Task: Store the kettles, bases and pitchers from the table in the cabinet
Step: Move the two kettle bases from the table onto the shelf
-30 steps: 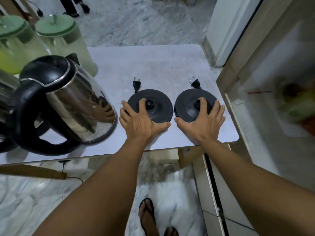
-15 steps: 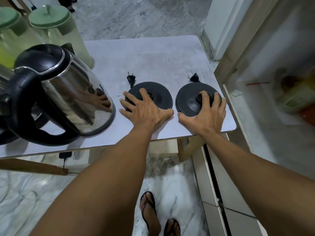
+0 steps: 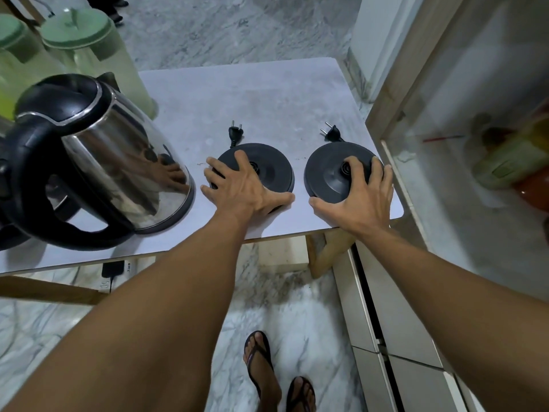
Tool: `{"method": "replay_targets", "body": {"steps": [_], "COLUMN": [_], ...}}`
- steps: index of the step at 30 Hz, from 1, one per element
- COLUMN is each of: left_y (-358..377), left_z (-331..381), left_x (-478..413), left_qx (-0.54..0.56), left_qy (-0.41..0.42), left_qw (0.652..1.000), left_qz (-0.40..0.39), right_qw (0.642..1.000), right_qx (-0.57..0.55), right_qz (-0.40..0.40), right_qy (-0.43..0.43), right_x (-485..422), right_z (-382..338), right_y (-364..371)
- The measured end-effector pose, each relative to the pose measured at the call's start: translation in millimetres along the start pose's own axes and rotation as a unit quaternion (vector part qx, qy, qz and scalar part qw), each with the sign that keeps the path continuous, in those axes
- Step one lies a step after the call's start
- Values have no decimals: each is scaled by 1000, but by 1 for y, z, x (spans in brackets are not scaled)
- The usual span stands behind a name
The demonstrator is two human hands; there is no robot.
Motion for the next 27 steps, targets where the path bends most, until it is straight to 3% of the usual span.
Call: {"method": "replay_targets", "body": {"steps": [7,13,18,27], "left_y": [14,28,24,13], "left_z": [-9,-19,-25,-29], "left_x": [33,67,73,78], "left_qx": [-5,-44,-83,-112], "left_qy": [11,64,90,108], "left_qw": [999,997,991,986], "left_qz": [51,3,48,52], "right_qw": [1000,1000,1000,999], "right_qx": [9,6,16,24], "right_qz": [5,12,11,16], "right_qy": [1,-7,-3,-16], "right_x": [13,38,48,54], "right_z": [-3,0,2,-9], "right_y": [-1,-3,-7,-12]}}
Point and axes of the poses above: each hand's wrist, its own x-axis away from the middle knuckle, its own y-axis out of the palm, z = x × y, the point moved 2 cm from there along -x, towards the middle knuckle, and after that the axes turned 14 degrees about -x, right-handed, at the moved point
